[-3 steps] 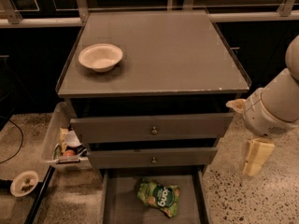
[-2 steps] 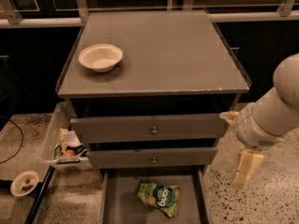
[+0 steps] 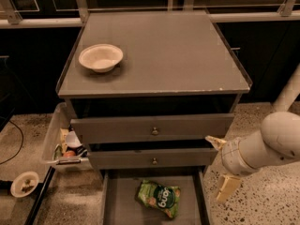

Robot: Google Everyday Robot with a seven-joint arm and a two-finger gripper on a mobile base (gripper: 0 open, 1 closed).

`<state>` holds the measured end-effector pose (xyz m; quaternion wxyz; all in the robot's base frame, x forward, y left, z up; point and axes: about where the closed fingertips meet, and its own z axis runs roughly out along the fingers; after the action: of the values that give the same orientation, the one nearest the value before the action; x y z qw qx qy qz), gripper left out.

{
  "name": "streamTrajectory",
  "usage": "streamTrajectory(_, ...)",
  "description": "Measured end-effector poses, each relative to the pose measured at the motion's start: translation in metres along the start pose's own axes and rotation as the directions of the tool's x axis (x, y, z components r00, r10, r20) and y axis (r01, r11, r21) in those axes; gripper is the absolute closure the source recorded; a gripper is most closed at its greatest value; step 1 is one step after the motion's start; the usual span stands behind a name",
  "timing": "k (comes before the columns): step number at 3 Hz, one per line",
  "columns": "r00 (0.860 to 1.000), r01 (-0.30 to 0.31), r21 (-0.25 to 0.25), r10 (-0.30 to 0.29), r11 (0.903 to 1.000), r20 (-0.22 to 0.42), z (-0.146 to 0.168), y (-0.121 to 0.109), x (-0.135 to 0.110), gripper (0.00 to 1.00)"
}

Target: Pick green rice chip bag from bottom drawer and place on counter

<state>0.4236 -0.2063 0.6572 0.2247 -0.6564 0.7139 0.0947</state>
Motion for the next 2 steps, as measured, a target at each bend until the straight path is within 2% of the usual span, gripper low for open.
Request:
streamTrajectory(1, 0.998, -0.013, -0.006, 0.014, 0.9999, 0.065, 0.0623, -0.0065, 0.0328, 0.00)
streamTrajectory(2, 0.998, -0.013, -0.006, 0.014, 0.9999, 0.065, 0.0623, -0.0065, 0.0328, 0.00)
